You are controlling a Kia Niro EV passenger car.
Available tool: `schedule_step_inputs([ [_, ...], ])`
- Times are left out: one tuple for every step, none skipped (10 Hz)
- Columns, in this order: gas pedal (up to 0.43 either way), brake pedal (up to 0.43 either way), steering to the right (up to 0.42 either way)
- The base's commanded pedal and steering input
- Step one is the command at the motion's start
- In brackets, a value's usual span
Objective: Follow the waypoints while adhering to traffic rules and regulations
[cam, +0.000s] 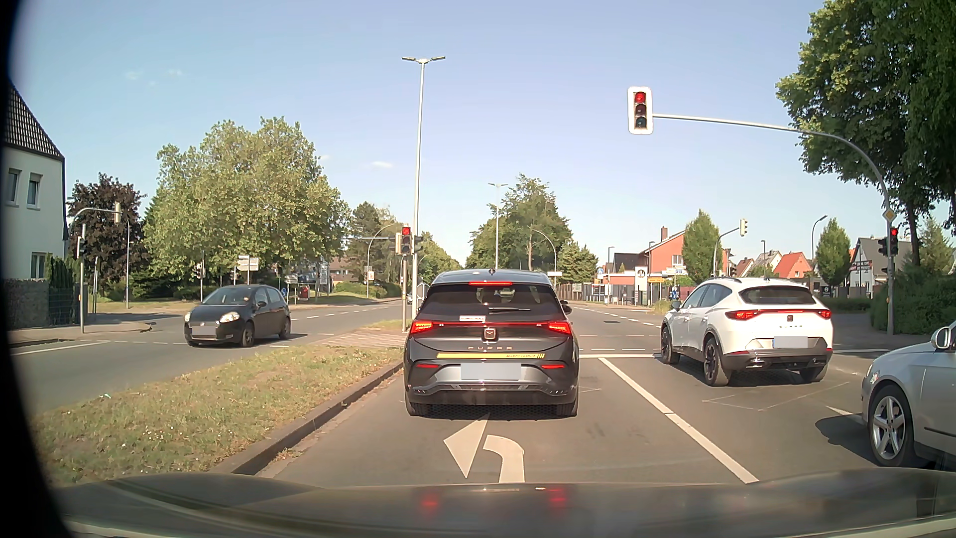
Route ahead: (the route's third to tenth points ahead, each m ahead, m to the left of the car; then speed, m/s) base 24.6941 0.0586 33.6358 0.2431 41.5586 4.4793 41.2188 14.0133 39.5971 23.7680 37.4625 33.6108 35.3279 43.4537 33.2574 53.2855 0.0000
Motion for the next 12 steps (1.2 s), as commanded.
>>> schedule_step_inputs([
  [0.000,0.195,-0.009],
  [0.000,0.195,-0.008],
  [0.000,0.195,-0.008],
  [0.000,0.195,-0.009],
  [0.000,0.201,-0.008],
  [0.000,0.195,-0.009],
  [0.000,0.195,-0.008],
  [0.000,0.201,-0.009],
  [0.000,0.195,-0.009],
  [0.000,0.195,-0.008],
  [0.000,0.195,-0.009],
  [0.000,0.201,-0.009],
])
